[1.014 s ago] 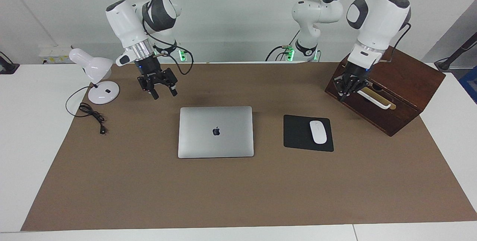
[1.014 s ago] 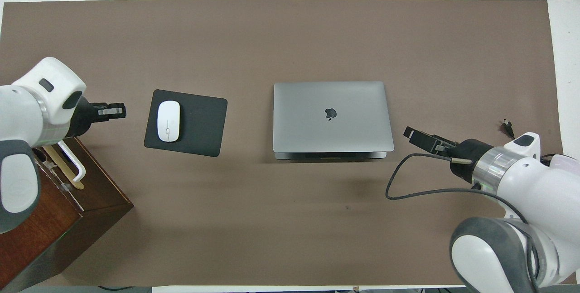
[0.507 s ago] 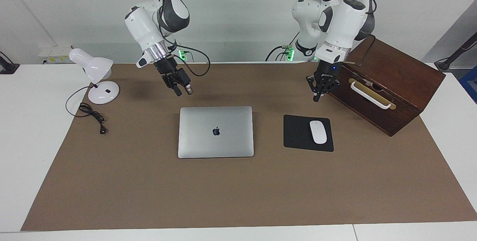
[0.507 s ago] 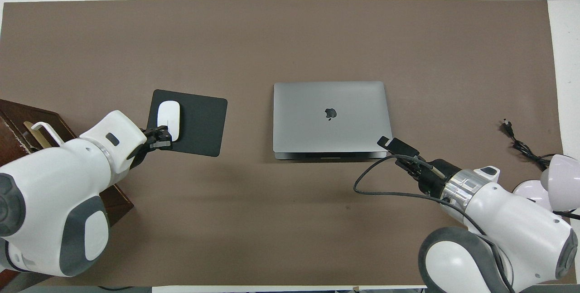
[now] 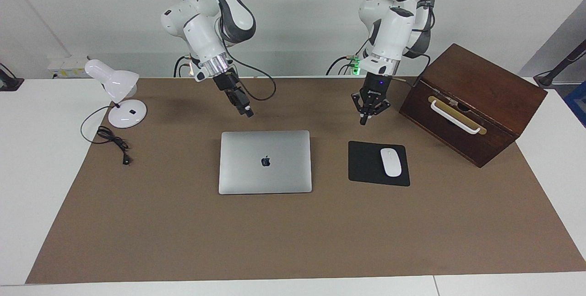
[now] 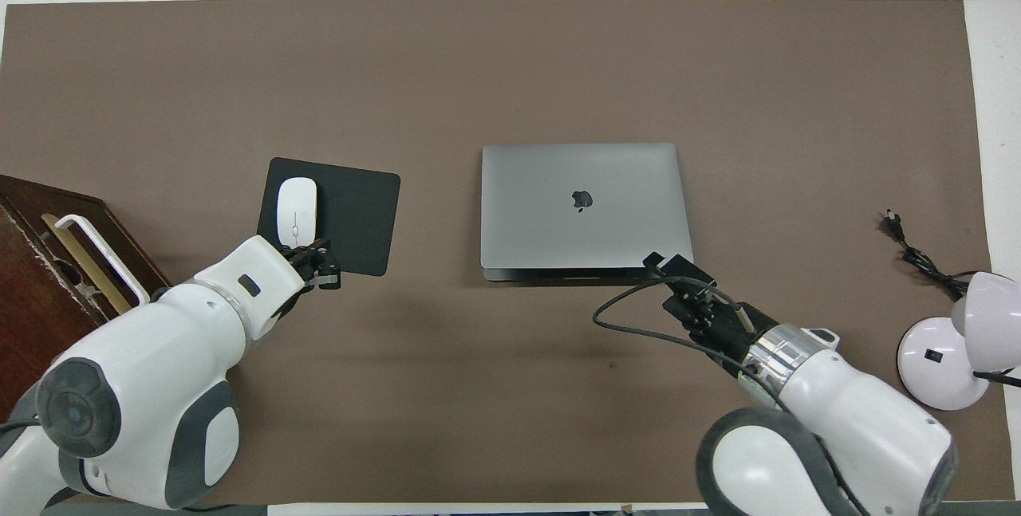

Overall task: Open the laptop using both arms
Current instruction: 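Move the left gripper and the right gripper toward the laptop's near edge, then grip the laptop base with the left gripper while the right gripper reaches the lid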

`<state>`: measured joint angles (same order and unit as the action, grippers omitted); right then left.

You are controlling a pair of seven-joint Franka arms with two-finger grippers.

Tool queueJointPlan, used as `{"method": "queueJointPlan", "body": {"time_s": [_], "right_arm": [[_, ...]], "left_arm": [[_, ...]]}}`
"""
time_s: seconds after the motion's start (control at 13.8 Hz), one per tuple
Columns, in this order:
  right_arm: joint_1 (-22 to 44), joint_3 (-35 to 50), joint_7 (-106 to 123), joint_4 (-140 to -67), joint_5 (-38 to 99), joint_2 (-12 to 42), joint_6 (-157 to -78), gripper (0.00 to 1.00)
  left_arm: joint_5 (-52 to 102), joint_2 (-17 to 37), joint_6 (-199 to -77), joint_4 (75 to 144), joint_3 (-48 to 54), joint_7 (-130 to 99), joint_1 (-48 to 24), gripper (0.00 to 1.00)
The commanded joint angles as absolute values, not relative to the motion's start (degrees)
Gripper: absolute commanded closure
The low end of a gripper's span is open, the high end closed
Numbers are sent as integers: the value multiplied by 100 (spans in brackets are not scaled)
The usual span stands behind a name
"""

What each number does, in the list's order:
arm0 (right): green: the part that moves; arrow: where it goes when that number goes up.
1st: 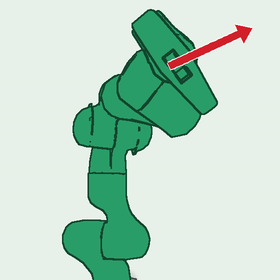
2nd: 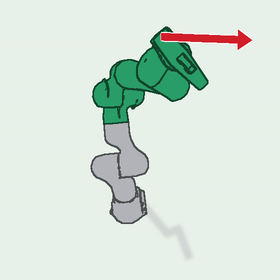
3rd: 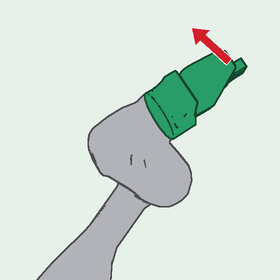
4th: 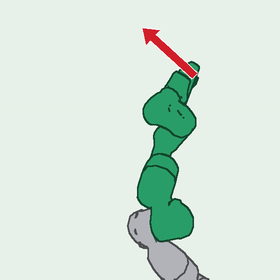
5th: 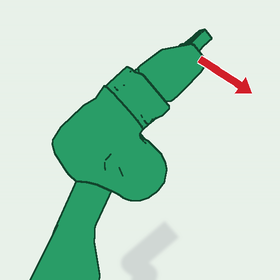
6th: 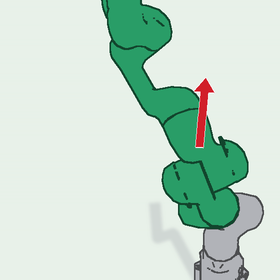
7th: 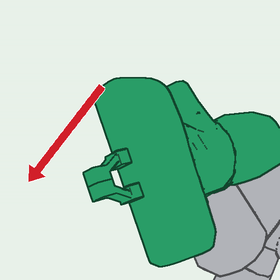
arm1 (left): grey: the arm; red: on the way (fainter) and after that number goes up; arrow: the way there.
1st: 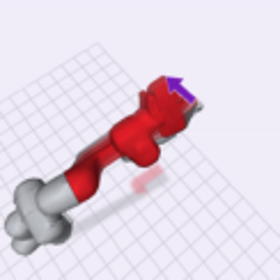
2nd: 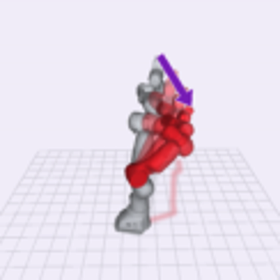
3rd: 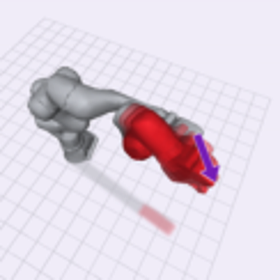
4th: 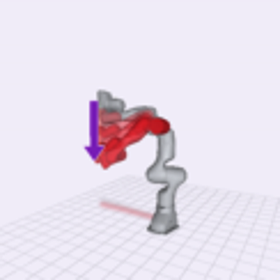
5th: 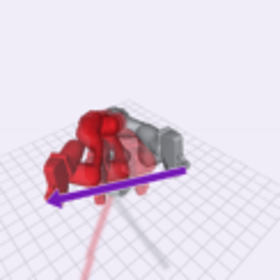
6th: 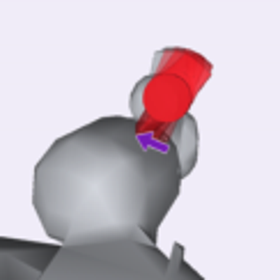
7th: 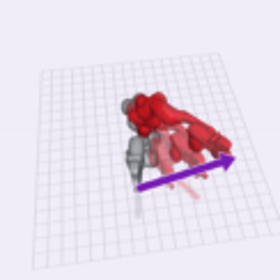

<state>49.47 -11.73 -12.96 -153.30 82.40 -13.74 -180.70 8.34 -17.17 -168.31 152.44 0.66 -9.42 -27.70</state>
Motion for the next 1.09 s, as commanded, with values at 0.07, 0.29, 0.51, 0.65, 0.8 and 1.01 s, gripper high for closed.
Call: {"method": "queueJointPlan", "body": {"time_s": [0.07,0.29,0.51,0.65,0.8,1.01], "right_arm": [[5036,-1195,-933,-14960,8911,-968,-18123,0],[5045,-1195,-765,-14845,9000,-791,-18123,0],[5045,-1195,-747,-14784,9000,-695,-18123,0],[5036,-1195,-616,-14783,9009,-651,-18123,0],[5027,-1195,-598,-14774,9000,-642,-18123,0],[4984,-1204,-431,-14766,9009,-642,-18114,0]], "left_arm": [[940,-1495,-17655,15486,-18,-1151,-3356,100],[940,-978,-18577,15600,-18,-1221,-3751,100],[940,-485,-19457,15680,-18,-1222,-4016,100],[940,-387,-19617,15680,-18,-1230,-4096,100],[949,-308,-19748,15662,-18,-1257,-4122,100],[949,78,-20091,15610,-26,-1266,-4262,100]]}}
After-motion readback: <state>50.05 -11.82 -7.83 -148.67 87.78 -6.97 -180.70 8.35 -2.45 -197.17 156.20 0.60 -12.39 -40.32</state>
